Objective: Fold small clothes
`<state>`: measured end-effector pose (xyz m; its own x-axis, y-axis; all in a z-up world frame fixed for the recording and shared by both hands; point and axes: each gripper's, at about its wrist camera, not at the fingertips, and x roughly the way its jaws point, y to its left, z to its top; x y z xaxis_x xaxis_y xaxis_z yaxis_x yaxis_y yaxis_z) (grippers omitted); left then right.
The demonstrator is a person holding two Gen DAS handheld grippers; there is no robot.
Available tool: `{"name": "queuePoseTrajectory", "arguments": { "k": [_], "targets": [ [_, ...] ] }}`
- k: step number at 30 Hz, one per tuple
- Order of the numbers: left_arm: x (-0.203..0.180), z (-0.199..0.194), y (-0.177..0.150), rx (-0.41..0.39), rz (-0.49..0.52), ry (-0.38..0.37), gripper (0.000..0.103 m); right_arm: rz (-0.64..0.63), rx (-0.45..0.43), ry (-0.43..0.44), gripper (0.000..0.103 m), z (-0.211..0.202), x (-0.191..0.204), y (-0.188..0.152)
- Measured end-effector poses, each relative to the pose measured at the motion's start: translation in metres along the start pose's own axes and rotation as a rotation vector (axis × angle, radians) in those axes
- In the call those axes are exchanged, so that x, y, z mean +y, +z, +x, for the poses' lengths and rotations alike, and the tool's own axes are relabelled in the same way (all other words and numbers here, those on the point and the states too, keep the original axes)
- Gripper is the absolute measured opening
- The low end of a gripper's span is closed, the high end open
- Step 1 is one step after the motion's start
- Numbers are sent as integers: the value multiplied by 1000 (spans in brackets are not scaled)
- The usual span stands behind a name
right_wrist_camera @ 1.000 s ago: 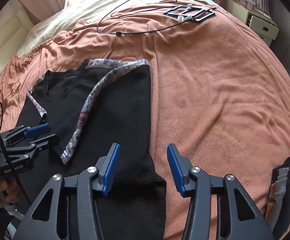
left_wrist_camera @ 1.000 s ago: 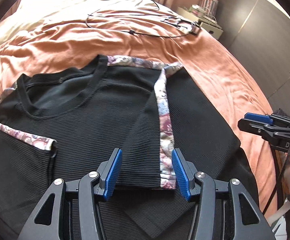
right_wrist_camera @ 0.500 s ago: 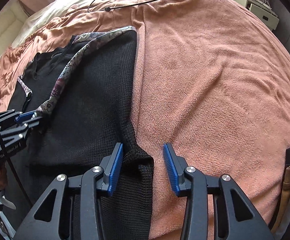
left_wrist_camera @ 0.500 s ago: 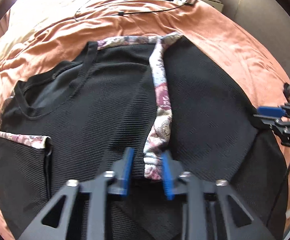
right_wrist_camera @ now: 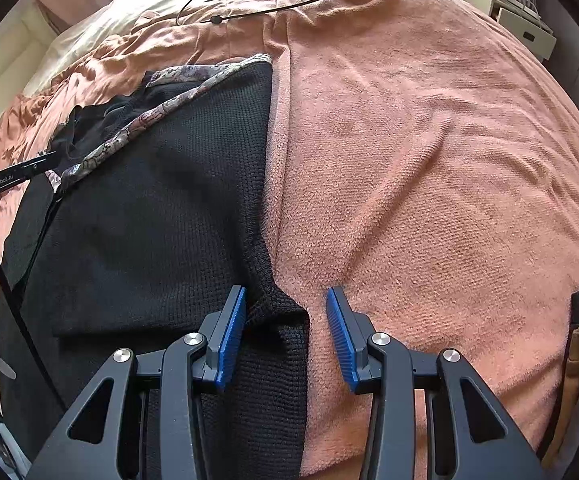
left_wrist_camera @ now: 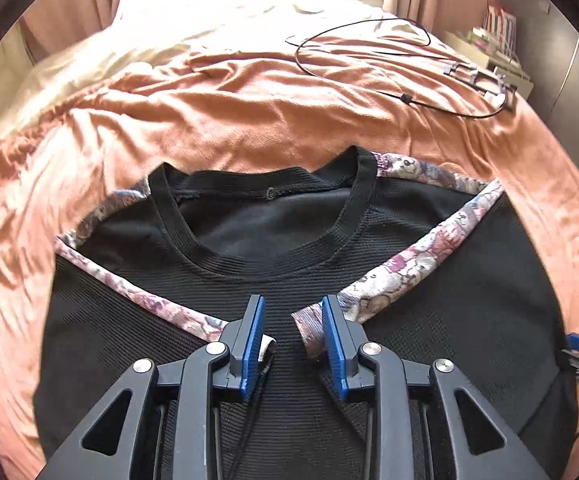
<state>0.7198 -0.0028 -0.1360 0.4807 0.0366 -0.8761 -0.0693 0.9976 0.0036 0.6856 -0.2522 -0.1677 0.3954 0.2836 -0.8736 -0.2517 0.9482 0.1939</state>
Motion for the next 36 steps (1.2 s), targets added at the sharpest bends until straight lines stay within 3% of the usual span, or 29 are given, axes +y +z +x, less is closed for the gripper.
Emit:
{"name": "queuePoseTrajectory", "arguments": {
  "k": [4,12,17,24,27,31,32,34,35,36],
  "targets": [
    [-3,7,-8,46,30,-43,32,3,-5,0,39,0,0,-2],
    [-20,25,-15,35,106,70,32,-18,-3,-18,39,-3,2,-8],
    [-8,34,-9,40,68,134,32,-45,9,-53,39,-6,6,-15],
    [9,0,-5,32,35,64,32,-8,9,-50,39,-28,3,-22],
    [9,-18,-9,38,41,42,38,-10,-13,-47,39,-49,7,-27],
    [9,-54,-17,11,55,9,57,-47,-50,-70,39,-86,23,-35],
    [10,-62,-20,0,61,4,62,-55,-61,-78,41,-97,28,-38],
    [11,-83,-27,-21,66,-13,71,-58,-88,-84,62,-117,36,-44],
    [13,-92,-30,-28,63,-27,76,-58,-109,-90,79,-128,39,-47],
    [14,-102,-34,-35,59,-40,79,-57,-128,-95,86,-138,43,-50]
  ]
}}
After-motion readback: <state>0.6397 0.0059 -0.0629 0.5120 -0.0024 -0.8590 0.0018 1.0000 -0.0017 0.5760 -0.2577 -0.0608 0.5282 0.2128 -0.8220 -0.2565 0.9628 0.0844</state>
